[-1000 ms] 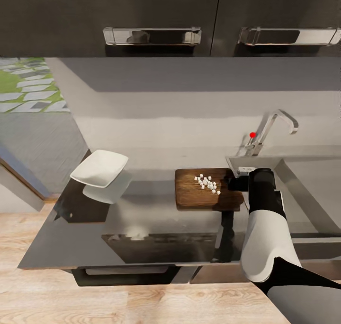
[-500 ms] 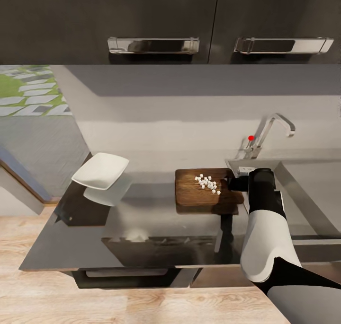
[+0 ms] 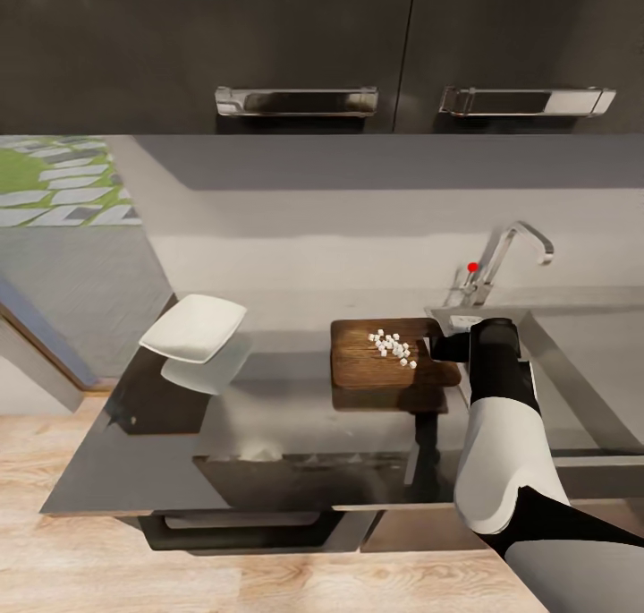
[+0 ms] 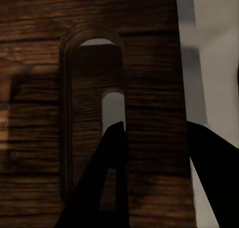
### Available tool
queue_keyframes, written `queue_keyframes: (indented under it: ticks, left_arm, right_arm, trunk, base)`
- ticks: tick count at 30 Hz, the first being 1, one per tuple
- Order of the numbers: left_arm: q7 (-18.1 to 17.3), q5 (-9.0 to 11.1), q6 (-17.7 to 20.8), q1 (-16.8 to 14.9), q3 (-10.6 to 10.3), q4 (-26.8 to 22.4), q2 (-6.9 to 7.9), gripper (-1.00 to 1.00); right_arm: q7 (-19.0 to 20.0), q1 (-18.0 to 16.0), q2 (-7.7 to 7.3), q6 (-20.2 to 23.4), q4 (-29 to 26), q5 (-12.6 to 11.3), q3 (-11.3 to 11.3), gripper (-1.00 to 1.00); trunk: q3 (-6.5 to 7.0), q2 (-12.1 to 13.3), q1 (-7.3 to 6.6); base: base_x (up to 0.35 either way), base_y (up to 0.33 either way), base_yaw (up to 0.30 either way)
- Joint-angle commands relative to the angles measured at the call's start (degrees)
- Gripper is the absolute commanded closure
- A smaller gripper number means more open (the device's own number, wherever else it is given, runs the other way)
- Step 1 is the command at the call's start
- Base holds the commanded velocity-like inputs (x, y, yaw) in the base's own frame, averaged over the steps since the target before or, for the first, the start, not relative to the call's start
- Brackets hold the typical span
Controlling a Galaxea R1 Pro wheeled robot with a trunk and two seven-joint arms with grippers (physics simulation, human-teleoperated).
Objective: In the kitchen, take the Vidalia onion out of the sink, dice it on the chopping board with the paring knife, put the diced onion into the bowl on the countertop, then place both the paring knife and the chopping board into the sink.
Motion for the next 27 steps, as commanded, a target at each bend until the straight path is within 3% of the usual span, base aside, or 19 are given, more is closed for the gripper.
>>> queue_keyframes:
  ticks: [1,17,27]
  left_arm:
    - [-0.01,0.35,-0.3,-0.08,-0.48,0.19,-0.03,-1.0]
    - [-0.01,0.35,-0.3,-0.08,-0.48,0.19,0.06,-1.0]
    - [-0.01,0.35,-0.3,-0.08,-0.48,0.19,0.06,-1.0]
  right_arm:
    - [0.58,-0.09,0.07,0.03,-0.07,0.54,-0.21,1.0]
    - [0.58,-0.09,0.07,0.05,-0.07,0.54,-0.21,1.0]
    - [0.58,-0.09,0.07,0.04,-0.07,0.54,-0.21,1.0]
  trunk:
    - [-0.01,-0.11,0.04]
    - [1.4,-0.11,0.04]
    - [2.29,-0.11,0.04]
  base:
    - [-0.013,0.108,0.0]
    - [-0.065,0.201,0.0]
    - [-0.01,0.089,0.0]
